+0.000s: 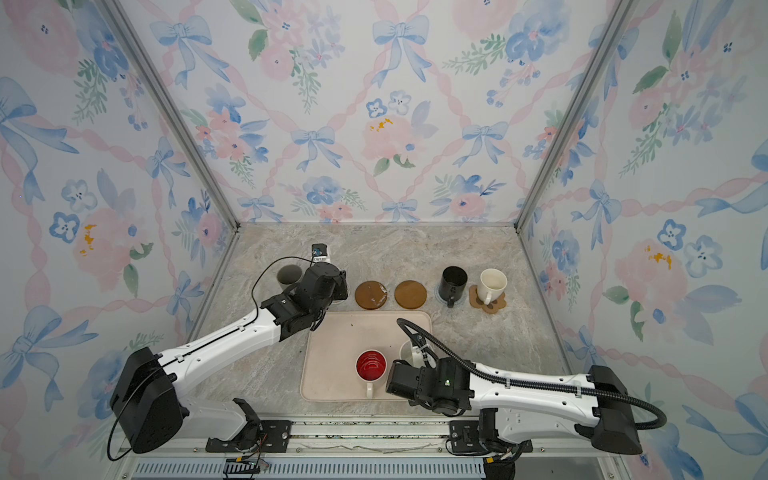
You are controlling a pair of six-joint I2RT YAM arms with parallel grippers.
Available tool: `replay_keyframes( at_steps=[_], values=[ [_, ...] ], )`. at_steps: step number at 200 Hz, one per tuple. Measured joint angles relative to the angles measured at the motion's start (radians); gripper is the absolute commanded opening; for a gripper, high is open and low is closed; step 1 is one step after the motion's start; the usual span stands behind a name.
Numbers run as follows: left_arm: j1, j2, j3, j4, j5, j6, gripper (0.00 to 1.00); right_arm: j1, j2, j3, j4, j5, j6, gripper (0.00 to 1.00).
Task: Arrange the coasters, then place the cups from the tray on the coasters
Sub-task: 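Lift the speckled white mug off the tray with the right gripper, then carry the speckled mug with the right gripper toward the plain wooden coaster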
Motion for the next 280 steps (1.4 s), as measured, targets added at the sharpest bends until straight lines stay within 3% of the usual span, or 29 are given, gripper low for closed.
replay_keyframes(
  at_steps=[55,132,280],
  values=[
    [0.000,0.000,0.000,0.000,-0.001,0.000,0.42,-0.130,0.000,0.036,0.013,0.020,-0.093,0.00],
    [0.000,-0.019,0.000,0.000,-0.009,0.000,0.42,-0.357,0.045,0.104,0.125,0.006,-0.329,0.00],
    [0.014,-0.080,-0.033,0.000,-0.024,0.000,0.42,-0.603,0.323,0.252,0.360,-0.078,-0.587,0.00]
  ],
)
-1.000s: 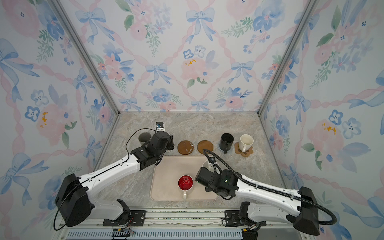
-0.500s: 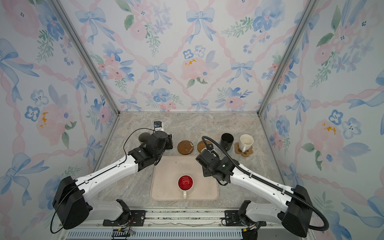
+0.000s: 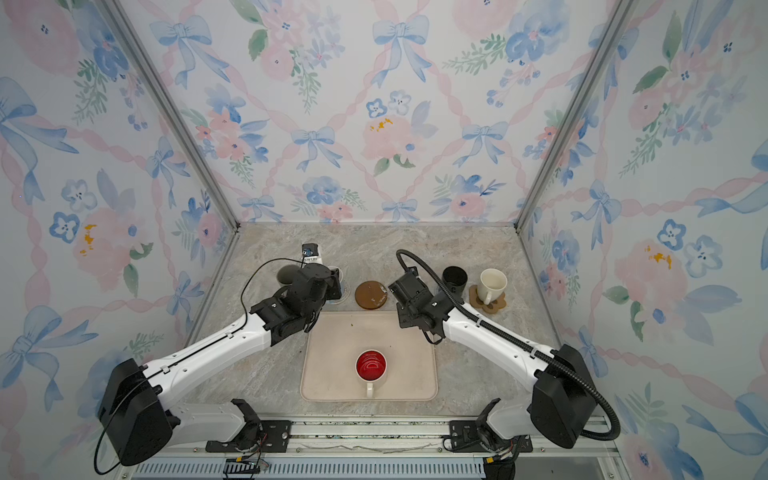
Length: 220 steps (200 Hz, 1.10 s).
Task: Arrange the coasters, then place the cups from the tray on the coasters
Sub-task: 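Carry the speckled mug with the right gripper toward the plain wooden coaster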
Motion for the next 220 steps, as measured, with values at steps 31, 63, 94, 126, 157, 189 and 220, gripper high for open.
replay_keyframes(
  at_steps=[31,63,94,126,157,189,220],
  values=[
    [0.006,-0.003,-0.003,0.000,0.000,0.000,0.42,-0.046,0.058,0.029,0.015,0.000,-0.029,0.00],
    [0.007,-0.003,-0.004,0.000,0.000,0.000,0.42,-0.075,0.104,0.053,0.043,-0.007,-0.051,0.00],
    [0.009,-0.003,-0.004,0.000,0.000,0.000,0.42,-0.095,0.151,0.076,0.066,-0.025,-0.064,0.00],
    [0.013,-0.003,-0.004,0.000,0.000,0.000,0.42,-0.111,0.190,0.089,0.082,-0.038,-0.066,0.00],
    [0.013,-0.003,-0.006,0.000,0.000,0.000,0.42,-0.120,0.217,0.092,0.094,-0.051,-0.066,0.00],
    [0.015,-0.003,-0.010,0.000,0.001,0.000,0.42,-0.132,0.233,0.092,0.109,-0.061,-0.066,0.00],
    [0.015,-0.003,-0.010,0.000,0.001,0.000,0.42,-0.141,0.236,0.092,0.112,-0.064,-0.066,0.00]
  ],
)
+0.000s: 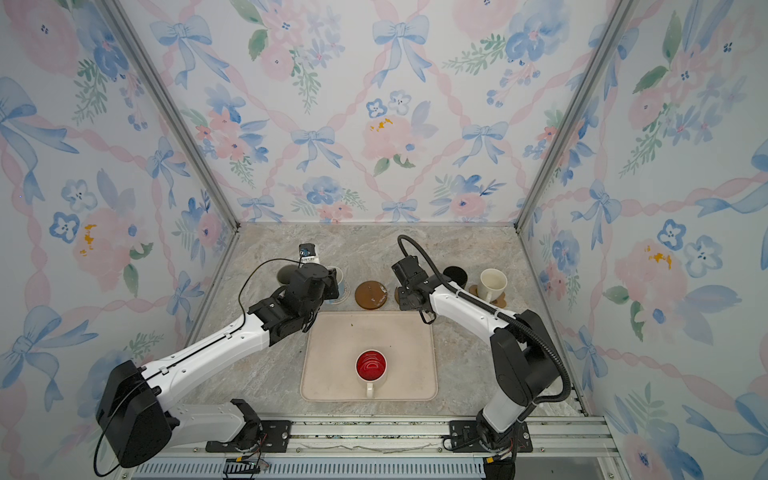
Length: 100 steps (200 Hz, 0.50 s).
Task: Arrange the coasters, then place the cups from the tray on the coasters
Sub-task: 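Carry the speckled mug with the right gripper toward the plain wooden coaster, then lower the speckled mug onto the plain wooden coaster and open the right gripper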
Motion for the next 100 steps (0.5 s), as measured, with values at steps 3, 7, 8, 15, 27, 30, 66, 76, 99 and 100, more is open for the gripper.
replay_keyframes(
  at_steps=[3,7,8,15,27,30,66,76,99,100],
  values=[
    [0.000,0.000,0.000,0.000,0.000,0.000,0.42,0.000,0.000,0.000,0.000,0.000,0.000,0.00],
    [0.000,0.000,0.000,0.000,0.000,0.000,0.42,-0.001,0.000,0.000,0.002,0.000,0.000,0.00],
    [0.000,0.000,0.000,0.000,0.000,0.000,0.42,-0.001,0.000,0.000,0.002,0.000,0.000,0.00],
    [0.002,0.000,0.000,0.000,0.000,0.000,0.42,-0.001,0.002,0.000,0.004,0.000,0.000,0.00],
    [0.004,0.000,0.000,0.000,0.000,0.000,0.42,-0.001,0.009,0.000,0.011,0.000,0.000,0.00],
    [0.004,0.000,0.000,0.000,0.000,0.000,0.42,-0.001,0.012,0.000,0.013,0.000,0.000,0.00],
    [0.004,0.000,0.000,0.000,0.000,0.000,0.42,-0.005,0.038,0.001,0.033,-0.004,0.000,0.00],
    [0.005,0.000,0.000,0.000,0.000,0.000,0.42,-0.006,0.039,0.001,0.035,-0.005,0.000,0.00],
    [0.005,0.000,-0.001,0.000,0.000,0.000,0.42,-0.009,0.040,0.003,0.036,-0.007,0.000,0.00],
    [0.005,0.000,-0.001,0.000,0.000,0.000,0.42,-0.009,0.040,0.003,0.036,-0.007,0.000,0.00]
  ],
)
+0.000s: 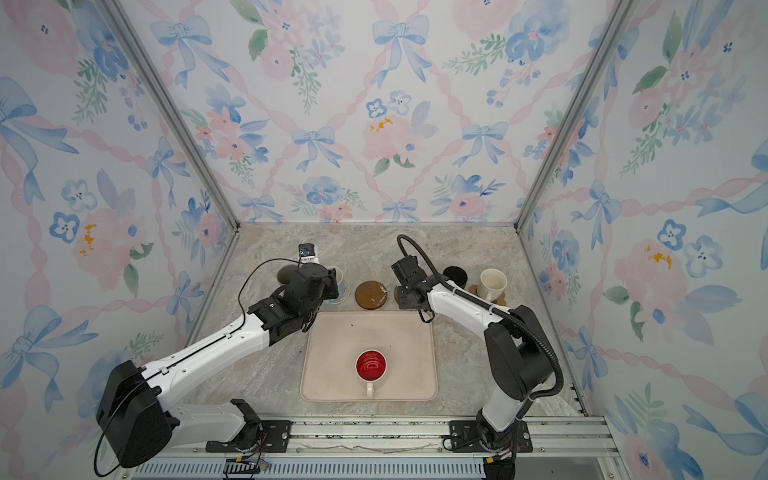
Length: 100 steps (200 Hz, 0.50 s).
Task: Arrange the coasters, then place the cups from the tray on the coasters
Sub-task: 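Lower the speckled mug onto the plain wooden coaster and open the right gripper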
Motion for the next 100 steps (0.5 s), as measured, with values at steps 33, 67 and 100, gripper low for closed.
replay_keyframes(
  at_steps=[33,67,100],
  values=[
    [0.000,0.000,0.000,0.000,0.000,0.000,0.42,-0.002,0.000,0.000,0.000,-0.002,0.000,0.00],
    [0.002,0.000,-0.001,0.000,0.000,0.000,0.43,-0.003,0.000,0.000,0.000,-0.004,0.000,0.00],
    [0.002,-0.001,-0.001,0.000,0.000,0.000,0.43,-0.003,0.001,0.000,0.000,-0.005,0.001,0.03]
  ],
)
